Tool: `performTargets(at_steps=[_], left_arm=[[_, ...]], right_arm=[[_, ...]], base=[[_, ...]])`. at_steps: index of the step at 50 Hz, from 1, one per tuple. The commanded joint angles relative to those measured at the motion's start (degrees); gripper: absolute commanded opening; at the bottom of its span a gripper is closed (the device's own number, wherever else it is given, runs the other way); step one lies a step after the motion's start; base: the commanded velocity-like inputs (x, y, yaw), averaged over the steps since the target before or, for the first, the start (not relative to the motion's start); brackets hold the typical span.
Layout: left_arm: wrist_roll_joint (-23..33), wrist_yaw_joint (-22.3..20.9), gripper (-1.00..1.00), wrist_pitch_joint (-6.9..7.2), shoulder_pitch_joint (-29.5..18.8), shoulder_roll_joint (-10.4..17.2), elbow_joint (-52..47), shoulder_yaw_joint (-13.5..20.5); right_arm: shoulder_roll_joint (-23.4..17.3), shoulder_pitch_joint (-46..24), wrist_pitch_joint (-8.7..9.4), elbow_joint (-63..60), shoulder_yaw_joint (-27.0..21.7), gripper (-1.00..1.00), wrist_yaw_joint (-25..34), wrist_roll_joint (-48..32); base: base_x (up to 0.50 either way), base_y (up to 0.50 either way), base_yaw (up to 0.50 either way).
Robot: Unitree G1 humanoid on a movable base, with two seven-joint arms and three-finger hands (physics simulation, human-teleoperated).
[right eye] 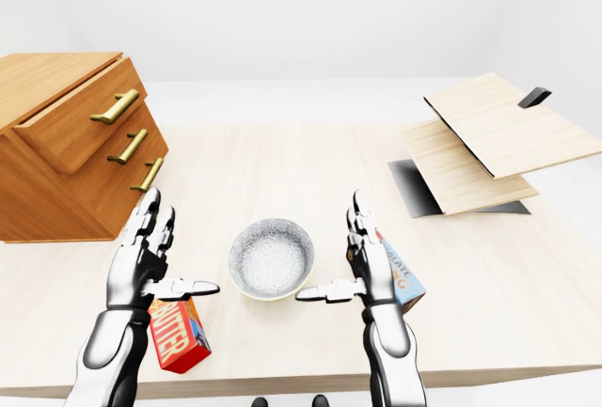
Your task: Close the top drawer of the cabinet and put the bowl on top of it.
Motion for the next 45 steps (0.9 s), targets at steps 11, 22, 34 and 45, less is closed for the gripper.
performTargets(at_steps=[11,22,34,45], left_arm=[[0.09,-0.02,1.0,-0.26,-0.15,0.09,0.56,-0.14],[0.16,0.0,1.0,-0.12,-0.04,0.07,0.31,-0.19],[0.2,0.05,1.0,-0.02,-0.02,0.04,0.29,-0.29],[1.24,0.07,1.0,0.23,-1.84,0.48,3.36,-0.76]], right_arm=[[0.06,0.52,-1.25,-0.2,0.16,1.0,0.44,-0.39],[-0.05,1.03,-1.75,-0.41,0.53,1.0,0.73,-0.64],[-0.11,1.08,-1.58,-0.35,0.59,1.0,1.13,-0.59],[-0.06,0.78,-1.78,-0.04,0.27,1.0,1.45,0.26]], base=[[0.0,0.03,0.0],[0.0,0.24,0.0],[0.0,0.27,0.0],[0.0,0.16,0.0]])
